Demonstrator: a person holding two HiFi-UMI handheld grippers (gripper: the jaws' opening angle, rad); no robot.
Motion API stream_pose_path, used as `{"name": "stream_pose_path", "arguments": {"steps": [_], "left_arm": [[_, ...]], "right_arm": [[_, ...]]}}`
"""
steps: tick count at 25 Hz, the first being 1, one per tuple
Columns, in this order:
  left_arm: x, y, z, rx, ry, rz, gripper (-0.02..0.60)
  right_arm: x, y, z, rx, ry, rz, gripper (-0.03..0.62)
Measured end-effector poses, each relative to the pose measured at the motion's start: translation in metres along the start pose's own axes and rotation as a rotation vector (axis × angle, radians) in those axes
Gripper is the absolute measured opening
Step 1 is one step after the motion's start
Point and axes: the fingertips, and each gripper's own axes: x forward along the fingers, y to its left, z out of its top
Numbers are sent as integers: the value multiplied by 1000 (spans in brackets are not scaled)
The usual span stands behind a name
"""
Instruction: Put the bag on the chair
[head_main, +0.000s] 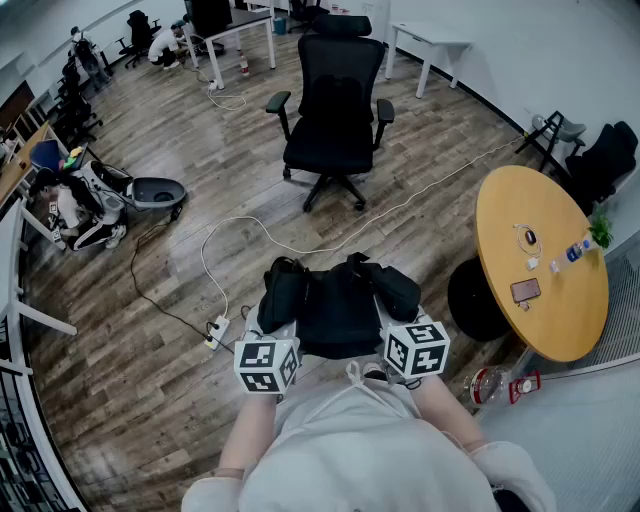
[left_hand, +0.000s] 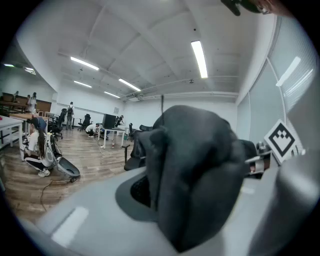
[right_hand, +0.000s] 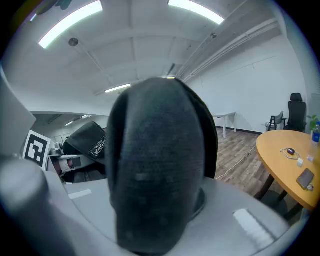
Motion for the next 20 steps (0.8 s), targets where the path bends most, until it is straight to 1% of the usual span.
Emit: {"name": "stream_pose_path", "arguments": {"steps": [8,12,20], "left_arm": [[5,-1,-3,1,5,-4,66],[9,1,-7,-7,15,-6,66],[24,5,-22,-38,66,-14,66]], "right_arm": [[3,-3,-3,-7,4,-2,31],[7,-6,-6,11,8,-5,31],[21,-16,-16,50,48,-7,31]]}}
